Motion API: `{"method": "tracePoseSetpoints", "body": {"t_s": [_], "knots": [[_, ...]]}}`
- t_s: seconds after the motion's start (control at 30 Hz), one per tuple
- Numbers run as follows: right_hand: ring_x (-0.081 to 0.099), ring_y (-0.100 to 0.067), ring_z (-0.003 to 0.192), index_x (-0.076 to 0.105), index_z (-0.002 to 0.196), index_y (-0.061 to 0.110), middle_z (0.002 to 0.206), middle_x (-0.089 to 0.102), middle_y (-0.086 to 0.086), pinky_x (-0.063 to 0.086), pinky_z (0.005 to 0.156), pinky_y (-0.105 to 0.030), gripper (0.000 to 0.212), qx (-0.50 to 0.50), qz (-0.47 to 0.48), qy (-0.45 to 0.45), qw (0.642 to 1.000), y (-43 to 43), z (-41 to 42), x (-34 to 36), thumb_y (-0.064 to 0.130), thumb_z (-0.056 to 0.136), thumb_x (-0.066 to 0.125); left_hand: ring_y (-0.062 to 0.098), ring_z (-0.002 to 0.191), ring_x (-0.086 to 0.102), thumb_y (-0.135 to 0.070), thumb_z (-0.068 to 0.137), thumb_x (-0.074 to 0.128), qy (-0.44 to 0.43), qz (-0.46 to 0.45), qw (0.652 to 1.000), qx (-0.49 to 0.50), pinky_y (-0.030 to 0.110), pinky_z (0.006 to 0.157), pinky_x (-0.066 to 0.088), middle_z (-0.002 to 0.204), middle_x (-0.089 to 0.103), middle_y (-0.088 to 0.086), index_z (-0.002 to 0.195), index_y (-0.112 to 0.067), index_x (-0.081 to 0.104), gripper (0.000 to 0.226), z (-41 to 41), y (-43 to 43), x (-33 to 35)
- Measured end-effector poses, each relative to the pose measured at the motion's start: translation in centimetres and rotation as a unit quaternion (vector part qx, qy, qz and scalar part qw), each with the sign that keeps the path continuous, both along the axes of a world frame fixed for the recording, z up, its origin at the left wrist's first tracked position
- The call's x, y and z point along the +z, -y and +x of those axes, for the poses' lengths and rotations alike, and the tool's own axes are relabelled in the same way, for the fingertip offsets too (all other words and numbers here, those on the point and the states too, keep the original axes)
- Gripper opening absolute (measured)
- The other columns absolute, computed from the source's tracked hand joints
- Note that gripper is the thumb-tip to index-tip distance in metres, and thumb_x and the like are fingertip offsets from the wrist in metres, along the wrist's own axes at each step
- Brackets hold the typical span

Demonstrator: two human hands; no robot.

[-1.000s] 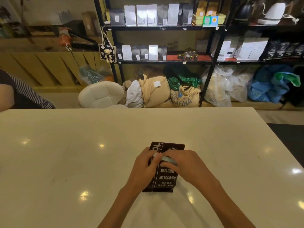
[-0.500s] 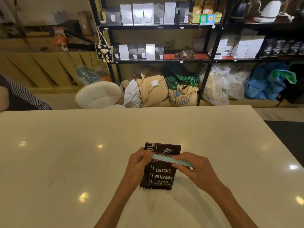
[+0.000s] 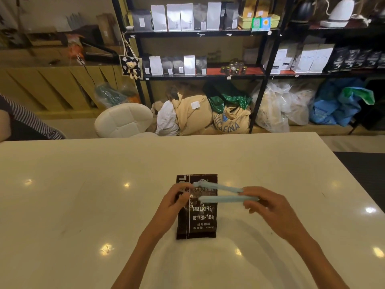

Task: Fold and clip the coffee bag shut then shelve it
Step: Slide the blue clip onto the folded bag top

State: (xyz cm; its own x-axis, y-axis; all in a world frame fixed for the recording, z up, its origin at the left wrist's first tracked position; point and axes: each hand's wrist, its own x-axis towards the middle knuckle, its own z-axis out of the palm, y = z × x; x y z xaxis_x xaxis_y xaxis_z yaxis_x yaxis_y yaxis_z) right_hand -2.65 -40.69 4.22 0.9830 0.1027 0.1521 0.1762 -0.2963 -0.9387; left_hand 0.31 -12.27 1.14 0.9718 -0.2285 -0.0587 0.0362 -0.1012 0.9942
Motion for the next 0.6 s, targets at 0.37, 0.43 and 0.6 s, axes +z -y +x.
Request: {"method": "tracePoseSetpoints", "body": {"t_s": [0.37,0.43,0.6], "knots": [[0.072,-0.021,0.084,0.076,0.094,0.013,0.098,0.077,-0.001,0.057,0.074,-0.023,0.017,-0.059,0.077,-0.083,0.992,-1.6,3.1,-2.2,0.002,0.084,0.070,0.031,0.098,0.071,0.007,0.093,0.053,-0.024,-0.097,0.991,0.091,0.040,0.076,0.061,0.112,0.067,0.021,0.145,-0.038,0.014,0.079,-1.5,2.5,-1.3],[0.072,-0.019,0.090,0.074,0.094,0.015,0.098,0.077,0.000,0.057,0.077,-0.022,0.016,-0.102,0.088,-0.086,0.987,-0.8,2.9,-2.5,0.004,0.083,0.071,0.030,0.098,0.071,0.007,0.093,0.053,-0.031,-0.103,0.989,0.101,0.036,0.074,0.061,0.113,0.066,0.021,0.145,-0.037,0.015,0.078,-1.4,2.1,-1.2],[0.074,-0.026,0.086,0.073,0.093,0.018,0.091,0.076,0.000,0.058,0.086,-0.038,0.014,-0.205,0.164,-0.085,0.961,1.6,1.6,-2.3,0.008,0.083,0.072,0.025,0.109,0.064,-0.009,0.097,0.050,0.058,0.024,0.990,0.125,0.055,0.085,0.057,0.120,0.061,-0.001,0.118,-0.036,0.054,0.034,-1.3,0.7,-1.7]]}}
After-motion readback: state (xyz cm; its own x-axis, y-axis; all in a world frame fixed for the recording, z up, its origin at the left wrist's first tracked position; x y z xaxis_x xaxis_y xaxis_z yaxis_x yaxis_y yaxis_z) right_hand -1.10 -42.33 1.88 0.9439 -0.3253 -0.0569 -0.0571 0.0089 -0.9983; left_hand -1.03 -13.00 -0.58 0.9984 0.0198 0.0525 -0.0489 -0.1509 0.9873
